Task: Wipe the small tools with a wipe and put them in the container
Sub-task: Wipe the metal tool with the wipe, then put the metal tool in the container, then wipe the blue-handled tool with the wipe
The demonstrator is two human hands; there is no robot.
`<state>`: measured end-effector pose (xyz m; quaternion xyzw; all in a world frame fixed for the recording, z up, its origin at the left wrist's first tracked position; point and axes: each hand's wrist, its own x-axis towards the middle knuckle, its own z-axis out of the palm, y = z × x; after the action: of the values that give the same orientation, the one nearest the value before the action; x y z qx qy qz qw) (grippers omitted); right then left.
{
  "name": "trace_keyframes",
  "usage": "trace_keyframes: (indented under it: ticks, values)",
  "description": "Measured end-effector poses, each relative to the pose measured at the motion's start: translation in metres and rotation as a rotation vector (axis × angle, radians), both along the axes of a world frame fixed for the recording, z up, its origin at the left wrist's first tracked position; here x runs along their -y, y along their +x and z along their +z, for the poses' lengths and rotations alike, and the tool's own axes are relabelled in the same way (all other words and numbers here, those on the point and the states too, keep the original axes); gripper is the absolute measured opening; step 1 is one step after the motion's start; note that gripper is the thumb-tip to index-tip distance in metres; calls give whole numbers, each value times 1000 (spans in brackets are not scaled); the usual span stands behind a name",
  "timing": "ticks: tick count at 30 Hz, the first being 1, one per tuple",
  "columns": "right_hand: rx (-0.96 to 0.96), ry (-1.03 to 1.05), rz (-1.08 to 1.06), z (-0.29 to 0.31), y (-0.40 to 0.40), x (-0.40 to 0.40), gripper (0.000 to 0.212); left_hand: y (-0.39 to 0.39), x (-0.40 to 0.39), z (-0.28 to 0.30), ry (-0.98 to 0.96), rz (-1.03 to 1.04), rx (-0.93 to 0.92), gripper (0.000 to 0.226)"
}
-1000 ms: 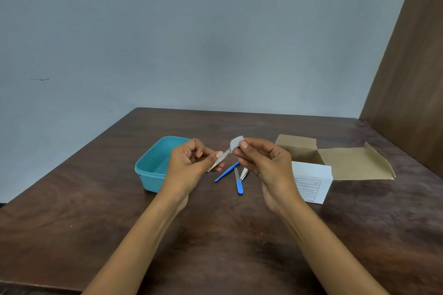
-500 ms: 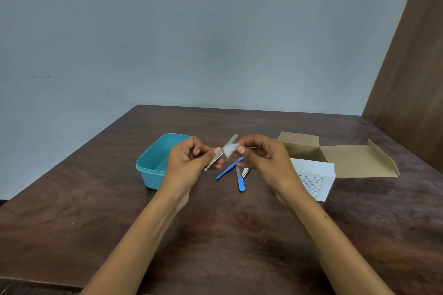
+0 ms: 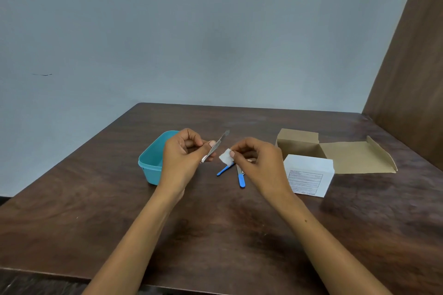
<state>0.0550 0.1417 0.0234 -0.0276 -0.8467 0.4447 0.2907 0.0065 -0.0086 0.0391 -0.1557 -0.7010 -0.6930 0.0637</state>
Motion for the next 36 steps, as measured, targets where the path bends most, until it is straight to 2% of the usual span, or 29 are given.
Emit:
trace_keyframes:
  ticks: [4, 11, 19, 28, 31, 34, 36]
  values:
    - [-60, 142, 0, -5, 0, 4, 7, -13, 20, 8, -118, 102, -96, 15]
    - [-58, 207, 42, -7, -1, 6, 8, -40, 55, 8, -440, 277, -152, 22]
    - [-53, 234, 49, -12, -3, 3, 7, -46, 42, -9, -642, 324, -272, 11]
    - [-72, 182, 0, -8, -2, -2, 7, -42, 38, -11, -703, 367, -373, 9]
    - [-83, 153, -35, -5, -1, -6, 6, -29, 29, -6, -668, 405, -500, 7]
    - [-121, 121, -78, -1, 1, -11, 7, -12, 12, 0, -560, 305, -608, 7]
    - [-144, 126, -114, 1, 2, -13, 8, -6, -1, -1, -541, 208, -581, 4]
